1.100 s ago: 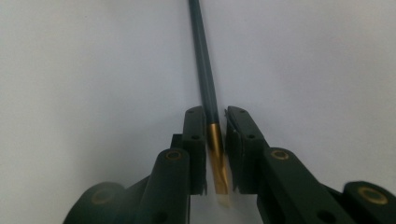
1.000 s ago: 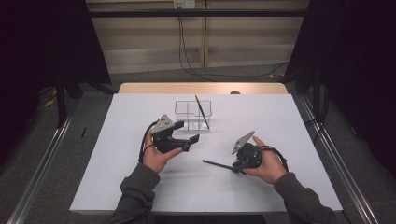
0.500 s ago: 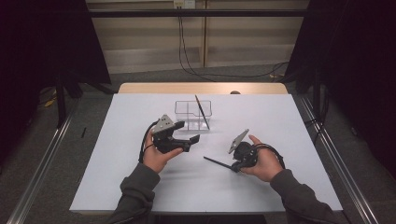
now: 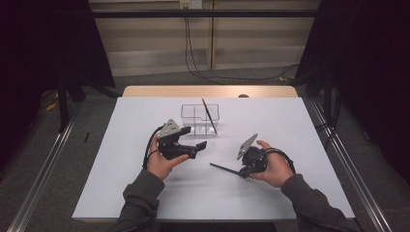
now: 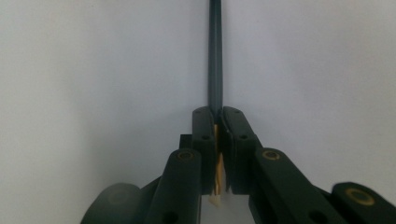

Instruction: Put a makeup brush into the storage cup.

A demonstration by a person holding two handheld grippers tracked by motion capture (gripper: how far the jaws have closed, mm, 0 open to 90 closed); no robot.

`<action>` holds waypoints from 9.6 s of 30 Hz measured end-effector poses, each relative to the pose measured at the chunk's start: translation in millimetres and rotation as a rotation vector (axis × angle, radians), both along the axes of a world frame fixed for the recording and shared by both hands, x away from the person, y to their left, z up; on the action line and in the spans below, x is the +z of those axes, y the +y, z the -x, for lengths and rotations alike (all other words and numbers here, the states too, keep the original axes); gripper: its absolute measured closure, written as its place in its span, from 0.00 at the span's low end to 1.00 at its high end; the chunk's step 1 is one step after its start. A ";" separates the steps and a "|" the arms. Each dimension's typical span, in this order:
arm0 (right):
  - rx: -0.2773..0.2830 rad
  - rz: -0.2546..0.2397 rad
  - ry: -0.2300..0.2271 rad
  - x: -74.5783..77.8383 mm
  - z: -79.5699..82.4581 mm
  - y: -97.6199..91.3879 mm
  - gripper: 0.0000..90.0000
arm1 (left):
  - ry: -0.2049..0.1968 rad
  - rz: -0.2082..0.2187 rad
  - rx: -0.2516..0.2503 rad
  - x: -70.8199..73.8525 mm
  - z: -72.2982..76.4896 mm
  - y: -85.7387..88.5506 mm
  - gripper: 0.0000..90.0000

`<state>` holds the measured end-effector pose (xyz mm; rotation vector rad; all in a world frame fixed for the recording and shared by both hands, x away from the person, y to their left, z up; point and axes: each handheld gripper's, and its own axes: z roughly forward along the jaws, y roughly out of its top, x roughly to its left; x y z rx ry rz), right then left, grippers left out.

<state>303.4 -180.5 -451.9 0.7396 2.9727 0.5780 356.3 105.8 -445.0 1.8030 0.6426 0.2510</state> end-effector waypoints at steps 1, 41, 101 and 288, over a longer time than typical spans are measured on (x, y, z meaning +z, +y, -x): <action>0.003 0.011 -0.002 0.9 -0.1 1.0 0.94 | 0.002 0.000 -0.002 0.3 0.1 -0.1 0.13; 0.073 0.041 -0.028 29.8 -13.9 6.0 0.94 | 0.065 -0.226 -0.220 21.9 4.6 -24.4 0.13; 0.150 0.029 -0.065 52.3 -19.1 25.8 0.94 | 0.027 -0.635 -0.480 40.1 5.7 -61.8 0.54; -0.200 -0.554 -0.211 63.0 -28.2 -6.5 0.58 | 0.061 -0.021 -0.185 -5.5 9.8 -44.5 0.95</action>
